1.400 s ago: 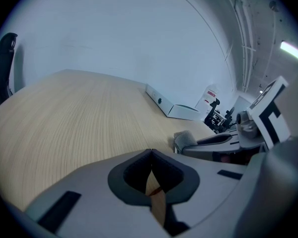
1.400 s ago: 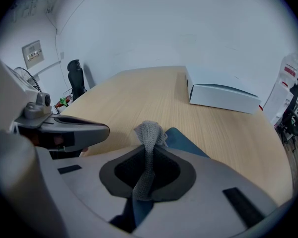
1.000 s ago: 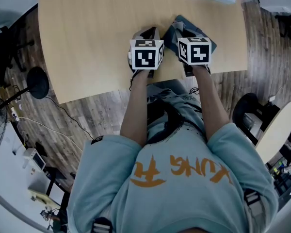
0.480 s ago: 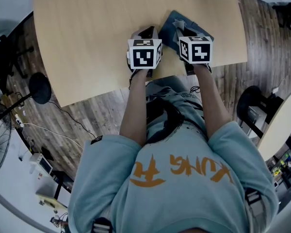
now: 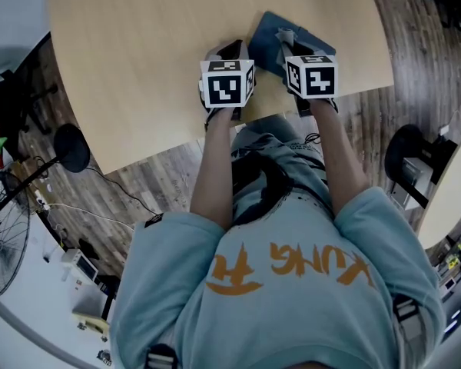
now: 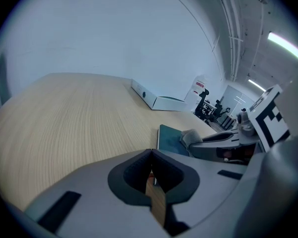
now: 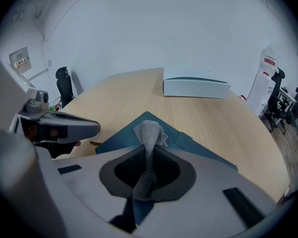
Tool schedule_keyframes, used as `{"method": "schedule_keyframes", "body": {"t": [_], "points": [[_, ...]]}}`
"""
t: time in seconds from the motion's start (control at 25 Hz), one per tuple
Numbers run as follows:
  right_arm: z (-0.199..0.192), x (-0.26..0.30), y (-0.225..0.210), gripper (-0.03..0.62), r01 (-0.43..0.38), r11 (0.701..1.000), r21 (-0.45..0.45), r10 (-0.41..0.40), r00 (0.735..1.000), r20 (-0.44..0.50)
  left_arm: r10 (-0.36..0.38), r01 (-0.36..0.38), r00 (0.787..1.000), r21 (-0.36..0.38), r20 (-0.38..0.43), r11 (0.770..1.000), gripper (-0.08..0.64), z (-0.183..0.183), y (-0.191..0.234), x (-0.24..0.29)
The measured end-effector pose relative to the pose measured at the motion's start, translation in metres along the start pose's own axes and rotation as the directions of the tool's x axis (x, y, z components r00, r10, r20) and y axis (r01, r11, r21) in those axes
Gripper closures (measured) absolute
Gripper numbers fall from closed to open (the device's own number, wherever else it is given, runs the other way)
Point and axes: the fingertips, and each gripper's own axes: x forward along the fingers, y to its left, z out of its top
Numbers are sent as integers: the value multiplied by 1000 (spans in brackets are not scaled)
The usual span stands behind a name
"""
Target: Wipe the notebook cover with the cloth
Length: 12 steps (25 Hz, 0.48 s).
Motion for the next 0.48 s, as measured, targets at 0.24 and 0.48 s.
{"method": "schedule_keyframes", "body": {"t": [0.24,0.48], "points": [[-6,-7,-8,561,22,1000,20,-22,1000,1,-8,9,1000,22,-18,1000,542,-4,-4,-3],[-16,-16,-20,561,45,998,53,-45,999,4,-16,17,1000,42,-18,999,543,2,-8,-3]]}}
